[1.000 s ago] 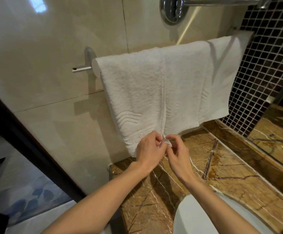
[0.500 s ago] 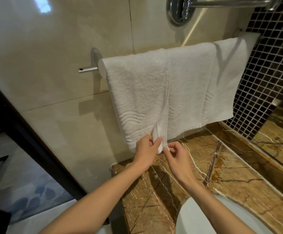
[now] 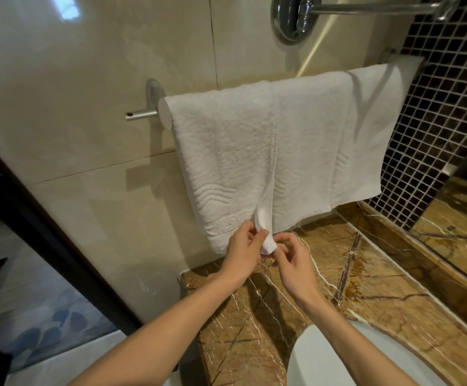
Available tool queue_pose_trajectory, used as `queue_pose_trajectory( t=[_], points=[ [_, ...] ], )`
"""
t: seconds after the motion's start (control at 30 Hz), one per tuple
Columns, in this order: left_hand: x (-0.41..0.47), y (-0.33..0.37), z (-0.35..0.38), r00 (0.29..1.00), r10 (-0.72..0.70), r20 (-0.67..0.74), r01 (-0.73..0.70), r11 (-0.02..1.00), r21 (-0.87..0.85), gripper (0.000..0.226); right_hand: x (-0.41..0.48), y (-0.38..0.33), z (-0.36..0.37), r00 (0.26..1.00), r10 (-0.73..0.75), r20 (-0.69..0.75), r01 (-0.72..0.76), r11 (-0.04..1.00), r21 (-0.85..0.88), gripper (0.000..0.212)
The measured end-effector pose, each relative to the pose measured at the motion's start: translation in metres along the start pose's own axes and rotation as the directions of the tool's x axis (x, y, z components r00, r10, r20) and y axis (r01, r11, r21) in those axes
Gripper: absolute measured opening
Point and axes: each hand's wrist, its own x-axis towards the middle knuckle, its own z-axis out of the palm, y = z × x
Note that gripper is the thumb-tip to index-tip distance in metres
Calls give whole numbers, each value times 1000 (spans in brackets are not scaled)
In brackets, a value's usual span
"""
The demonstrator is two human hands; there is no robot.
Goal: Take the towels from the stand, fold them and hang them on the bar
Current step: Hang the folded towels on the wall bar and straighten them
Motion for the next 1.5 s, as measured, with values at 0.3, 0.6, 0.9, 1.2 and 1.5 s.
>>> queue_pose_trajectory(
  t=[0.3,0.6,0.9,1.2,1.5],
  points=[
    [8,1,-3,996,84,-31,-78,984,163,21,0,-4,-3,998,47,40,-48,998,31,16],
    [-29,-26,-11,978,-152,-144,130,980,-150,12,8,-4,-3,992,119,-40,-116,991,72,11],
    [-32,-56,-41,761,-641,-99,369,553,-747,39,11,0,1,985,149,-91,-143,987,73,11],
    [-9,-51,-54,753,-651,95,415,358,-837,30,10,-1,2,984,140,-114,-141,990,-3,11],
    [-12,-54,-54,764,-622,171,390,235,-890,27,9,1,-4,976,145,-160,-155,986,-53,11]
  ],
)
